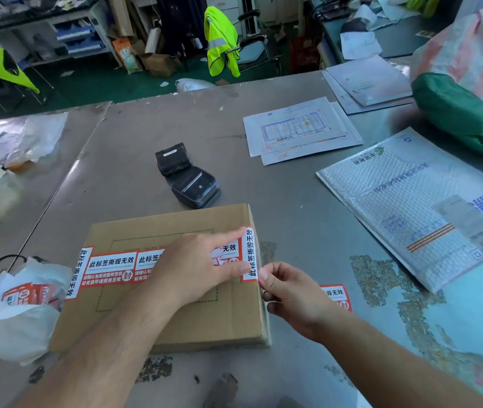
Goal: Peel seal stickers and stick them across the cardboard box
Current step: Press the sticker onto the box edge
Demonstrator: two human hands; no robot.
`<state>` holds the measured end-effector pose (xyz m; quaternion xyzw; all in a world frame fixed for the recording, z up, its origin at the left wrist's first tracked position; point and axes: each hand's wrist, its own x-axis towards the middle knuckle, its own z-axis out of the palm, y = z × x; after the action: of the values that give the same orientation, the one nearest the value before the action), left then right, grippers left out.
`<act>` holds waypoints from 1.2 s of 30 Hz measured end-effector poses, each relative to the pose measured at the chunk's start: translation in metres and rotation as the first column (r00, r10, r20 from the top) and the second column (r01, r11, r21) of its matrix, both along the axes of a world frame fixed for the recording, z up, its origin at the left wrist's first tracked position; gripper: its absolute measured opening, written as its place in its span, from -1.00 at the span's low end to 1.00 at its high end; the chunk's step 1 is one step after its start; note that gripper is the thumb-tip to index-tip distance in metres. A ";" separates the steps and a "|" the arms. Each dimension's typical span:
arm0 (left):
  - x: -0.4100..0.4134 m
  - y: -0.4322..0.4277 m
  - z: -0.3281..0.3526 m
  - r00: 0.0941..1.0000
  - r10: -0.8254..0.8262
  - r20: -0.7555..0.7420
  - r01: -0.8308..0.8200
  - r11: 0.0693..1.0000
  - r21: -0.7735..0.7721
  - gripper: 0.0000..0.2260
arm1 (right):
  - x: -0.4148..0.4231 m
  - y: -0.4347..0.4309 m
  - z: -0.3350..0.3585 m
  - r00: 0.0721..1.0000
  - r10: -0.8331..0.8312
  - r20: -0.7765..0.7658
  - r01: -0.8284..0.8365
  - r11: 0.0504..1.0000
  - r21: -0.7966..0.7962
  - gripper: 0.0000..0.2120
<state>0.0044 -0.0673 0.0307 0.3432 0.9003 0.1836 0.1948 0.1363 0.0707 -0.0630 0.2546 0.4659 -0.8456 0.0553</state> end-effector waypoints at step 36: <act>0.016 -0.019 -0.013 0.980 0.089 -0.180 -0.037 0.962 0.272 -0.43 | -0.057 0.024 0.041 0.999 0.020 0.046 -0.032 0.954 0.297 -0.64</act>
<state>0.0206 -0.0866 0.0177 0.3534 0.8922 0.2760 0.0538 0.0795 0.0947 -0.0218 0.2720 0.5897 -0.7595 0.0375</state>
